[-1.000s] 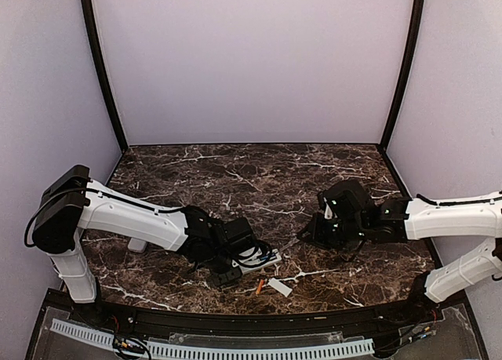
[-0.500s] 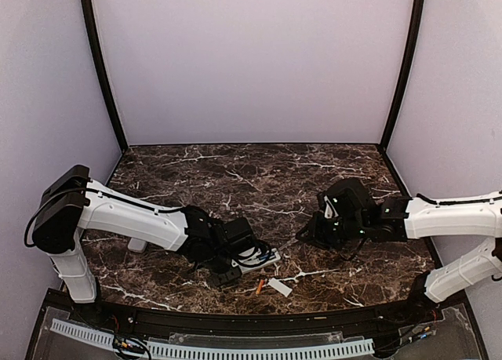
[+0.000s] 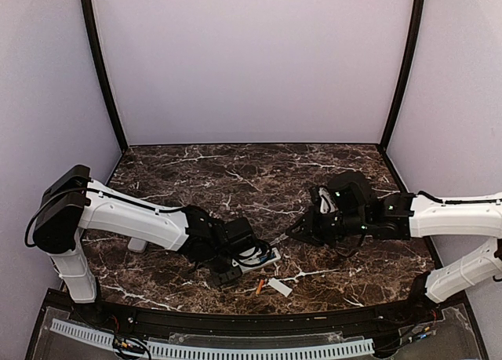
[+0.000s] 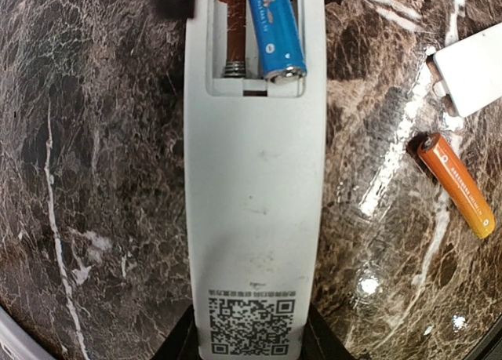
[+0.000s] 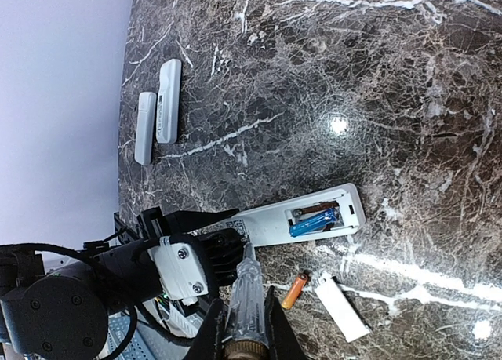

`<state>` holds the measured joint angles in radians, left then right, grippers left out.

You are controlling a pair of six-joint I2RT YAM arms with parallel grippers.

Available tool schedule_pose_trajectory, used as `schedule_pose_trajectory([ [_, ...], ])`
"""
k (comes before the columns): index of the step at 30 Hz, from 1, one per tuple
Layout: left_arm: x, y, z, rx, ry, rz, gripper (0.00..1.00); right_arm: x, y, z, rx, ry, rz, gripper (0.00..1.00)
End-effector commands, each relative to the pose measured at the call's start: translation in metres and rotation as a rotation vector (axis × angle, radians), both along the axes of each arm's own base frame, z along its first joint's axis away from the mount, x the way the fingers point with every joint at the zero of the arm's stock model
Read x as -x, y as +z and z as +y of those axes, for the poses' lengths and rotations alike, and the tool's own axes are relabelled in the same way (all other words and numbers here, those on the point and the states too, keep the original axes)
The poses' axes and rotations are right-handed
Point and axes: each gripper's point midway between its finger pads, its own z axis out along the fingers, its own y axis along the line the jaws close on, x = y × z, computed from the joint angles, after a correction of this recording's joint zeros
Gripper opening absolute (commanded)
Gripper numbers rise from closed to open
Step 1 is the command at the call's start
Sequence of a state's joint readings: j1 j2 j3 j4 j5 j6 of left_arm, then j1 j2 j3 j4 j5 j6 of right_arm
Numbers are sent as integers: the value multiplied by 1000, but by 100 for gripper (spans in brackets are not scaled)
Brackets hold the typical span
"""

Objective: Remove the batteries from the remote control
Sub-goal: Remove the battery from the remote control without the battery cover.

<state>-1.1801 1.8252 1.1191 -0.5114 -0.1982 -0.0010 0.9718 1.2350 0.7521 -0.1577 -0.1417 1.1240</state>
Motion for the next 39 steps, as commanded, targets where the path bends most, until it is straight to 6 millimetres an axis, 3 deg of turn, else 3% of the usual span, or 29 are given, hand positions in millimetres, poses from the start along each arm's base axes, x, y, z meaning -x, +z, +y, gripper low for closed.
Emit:
schedule_pose_trajectory([
  [1,1,-22,16,-84,5,21,18,1,29,11,-81,18,-37,0],
  [11,1,-22,16,-85,5,22,18,-5,2,-27,91,-93,-45,0],
  [21,1,-23,16,-86,5,22,18,-7,-23,-35,187,-109,-27,0],
  [39,1,-22,15,-83,5,24,18,-23,-40,-30,281,-106,-67,0],
])
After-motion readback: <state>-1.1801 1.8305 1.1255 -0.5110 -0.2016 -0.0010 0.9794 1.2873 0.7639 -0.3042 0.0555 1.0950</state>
